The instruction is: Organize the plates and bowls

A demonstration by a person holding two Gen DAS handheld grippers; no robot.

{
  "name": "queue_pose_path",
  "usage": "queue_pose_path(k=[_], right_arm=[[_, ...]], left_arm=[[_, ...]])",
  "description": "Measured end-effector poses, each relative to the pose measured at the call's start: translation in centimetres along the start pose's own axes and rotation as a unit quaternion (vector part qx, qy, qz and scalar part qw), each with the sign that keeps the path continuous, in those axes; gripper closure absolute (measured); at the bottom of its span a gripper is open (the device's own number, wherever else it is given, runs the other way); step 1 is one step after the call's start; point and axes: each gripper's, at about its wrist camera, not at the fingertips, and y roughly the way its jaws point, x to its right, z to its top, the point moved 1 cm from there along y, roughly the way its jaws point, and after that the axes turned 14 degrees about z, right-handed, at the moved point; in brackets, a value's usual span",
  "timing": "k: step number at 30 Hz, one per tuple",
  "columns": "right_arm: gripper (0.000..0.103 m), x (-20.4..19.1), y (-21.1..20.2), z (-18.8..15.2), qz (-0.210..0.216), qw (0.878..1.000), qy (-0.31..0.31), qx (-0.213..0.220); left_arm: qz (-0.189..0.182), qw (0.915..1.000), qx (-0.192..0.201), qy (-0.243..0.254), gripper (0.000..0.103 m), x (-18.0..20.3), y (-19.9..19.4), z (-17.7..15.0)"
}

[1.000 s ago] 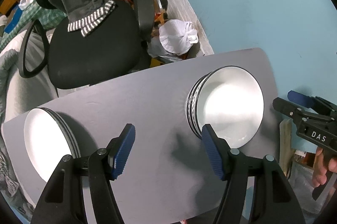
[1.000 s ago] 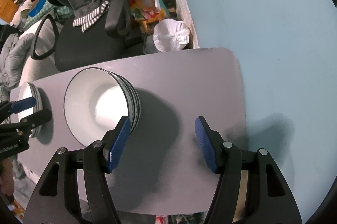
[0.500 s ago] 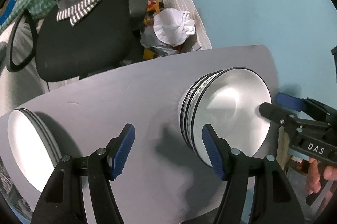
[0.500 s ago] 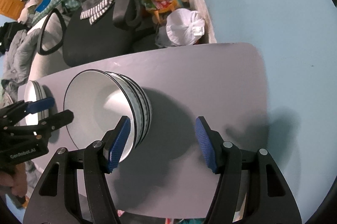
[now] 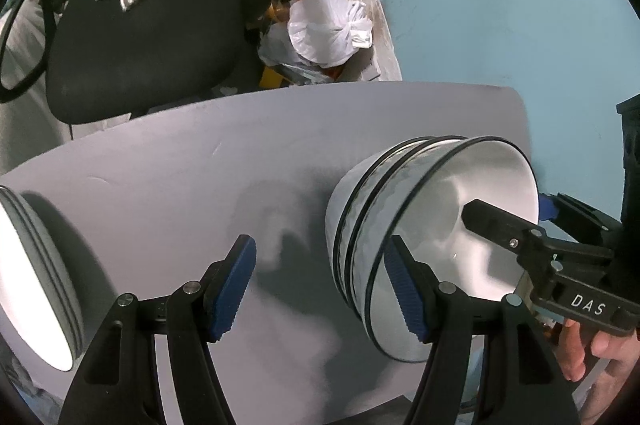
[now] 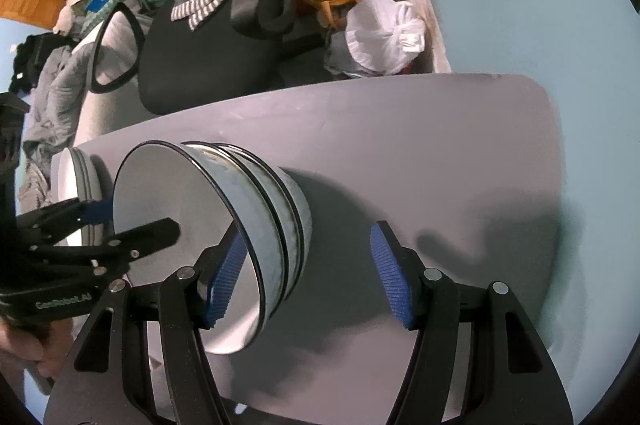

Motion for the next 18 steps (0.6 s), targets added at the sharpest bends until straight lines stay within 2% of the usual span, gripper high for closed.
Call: queue_pose_path(k=[7, 8, 9, 10, 11, 13, 16, 18], right_arm=[[0.042, 0.3, 0.7, 0.5, 0.026, 1.0, 0.005, -0.011], [0.045, 0.4, 0.8, 0.5, 0.029, 0.999, 0.005, -0.014], [0.056, 0.5, 1.0, 0.6, 0.032, 0.999, 0.006, -0.017], [0.062, 0.6, 1.0, 0.6, 0.039, 0.999, 0.007, -0.02], [0.064, 0.7, 1.0, 0.5, 0.047, 0.999, 0.01, -0.021], [0.07, 0.9, 1.1, 0.5, 0.057, 0.998, 0.014, -0.024], [0.073, 0.8, 1.1, 0.5, 0.065, 0.997, 0.015, -0.026], [0.077, 0.8, 1.1, 0.5, 0.07, 0.997, 0.014, -0.028]], left_arm=[[-0.029, 0.9992, -0.015, -0.022, 0.035, -0.5, 0.8, 0.3], [-0.034, 0.9989, -0.018, -0.027, 0.035, -0.7, 0.9, 0.3], [-0.043, 0.9982, -0.022, -0.034, 0.035, -0.8, 1.0, 0.3], [-0.049, 0.9978, -0.024, -0.037, 0.035, -0.9, 1.0, 0.2], [-0.054, 0.9975, -0.025, -0.039, 0.041, -1.0, 1.1, 0.2], [-0.06, 0.997, -0.027, -0.04, 0.046, -1.1, 1.1, 0.1], [-0.067, 0.9965, -0.028, -0.041, 0.056, -1.2, 0.9, -0.1], [-0.071, 0.9963, -0.03, -0.039, 0.065, -1.1, 0.8, -0.2]])
